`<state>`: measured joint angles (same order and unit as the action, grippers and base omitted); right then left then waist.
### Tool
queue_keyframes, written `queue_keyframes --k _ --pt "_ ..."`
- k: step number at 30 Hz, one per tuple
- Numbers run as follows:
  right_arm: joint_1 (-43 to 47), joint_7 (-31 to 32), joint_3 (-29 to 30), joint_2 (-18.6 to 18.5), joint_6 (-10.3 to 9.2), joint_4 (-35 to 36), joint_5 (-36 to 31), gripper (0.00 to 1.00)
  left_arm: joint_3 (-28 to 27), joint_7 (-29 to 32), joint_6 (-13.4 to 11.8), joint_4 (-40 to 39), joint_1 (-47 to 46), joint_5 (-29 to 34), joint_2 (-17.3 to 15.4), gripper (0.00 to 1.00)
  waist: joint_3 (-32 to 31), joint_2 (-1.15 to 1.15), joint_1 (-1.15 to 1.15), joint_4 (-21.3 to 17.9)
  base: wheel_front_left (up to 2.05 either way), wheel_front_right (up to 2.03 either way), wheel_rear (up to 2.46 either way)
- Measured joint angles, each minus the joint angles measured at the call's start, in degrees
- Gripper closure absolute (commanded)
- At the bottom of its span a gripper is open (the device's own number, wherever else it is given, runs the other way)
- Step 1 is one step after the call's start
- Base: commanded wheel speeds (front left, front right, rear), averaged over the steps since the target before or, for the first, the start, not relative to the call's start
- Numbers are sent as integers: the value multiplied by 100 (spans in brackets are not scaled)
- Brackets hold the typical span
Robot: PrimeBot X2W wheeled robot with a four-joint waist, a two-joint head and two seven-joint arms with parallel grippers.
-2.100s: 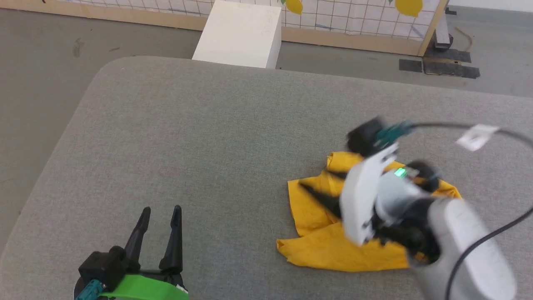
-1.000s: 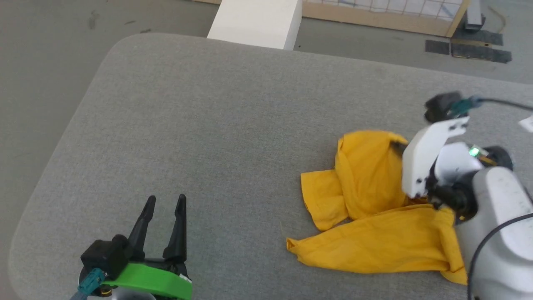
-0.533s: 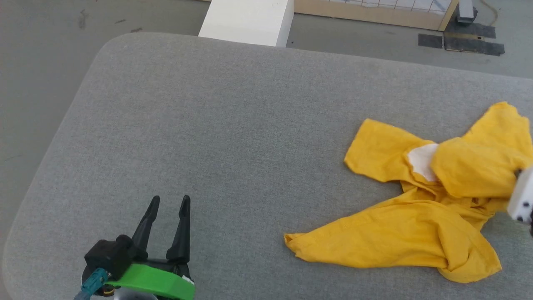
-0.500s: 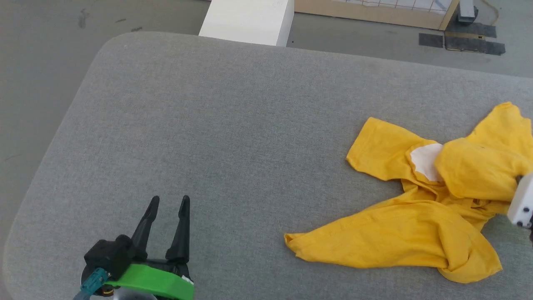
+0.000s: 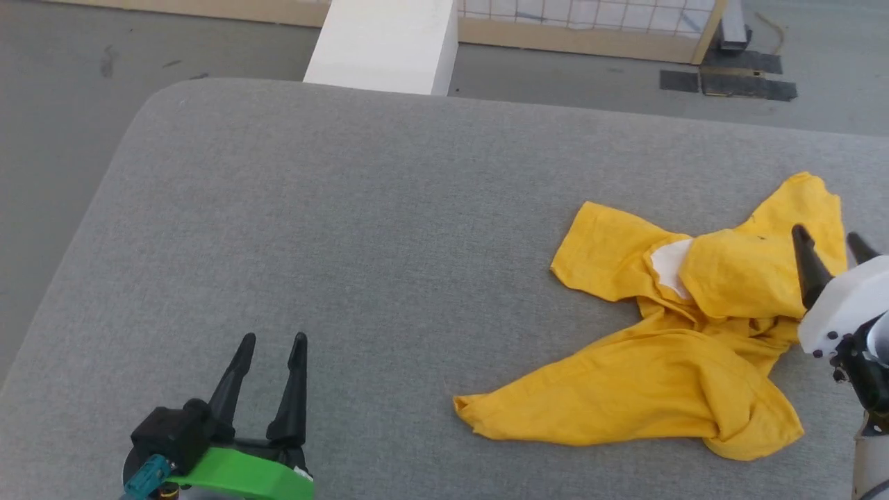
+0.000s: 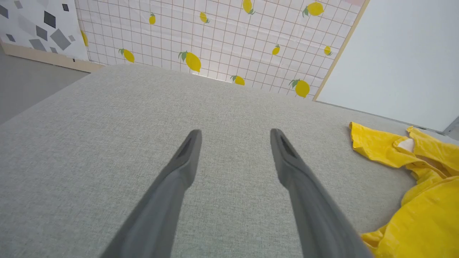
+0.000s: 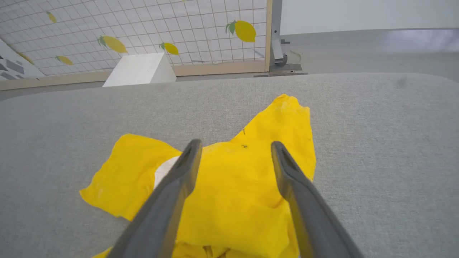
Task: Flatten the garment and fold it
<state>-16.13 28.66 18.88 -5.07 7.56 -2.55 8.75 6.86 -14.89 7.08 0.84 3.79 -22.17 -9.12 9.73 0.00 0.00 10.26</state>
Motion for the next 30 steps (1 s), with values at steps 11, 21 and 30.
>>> queue_keyframes --k 11,21,30 --pt "1486 -1361 -400 205 0 1421 7 0 -314 0 0 -625 97 371 136 0 -129 0 0 -335 0 0 0" --pt "2457 -3384 -826 214 0 822 252 0 -441 1 0 -916 243 614 267 0 -131 0 0 -586 0 0 0" --pt "2637 -4080 -1191 216 0 313 274 0 -265 1 0 -902 240 709 104 0 -1 0 0 -770 0 0 0"
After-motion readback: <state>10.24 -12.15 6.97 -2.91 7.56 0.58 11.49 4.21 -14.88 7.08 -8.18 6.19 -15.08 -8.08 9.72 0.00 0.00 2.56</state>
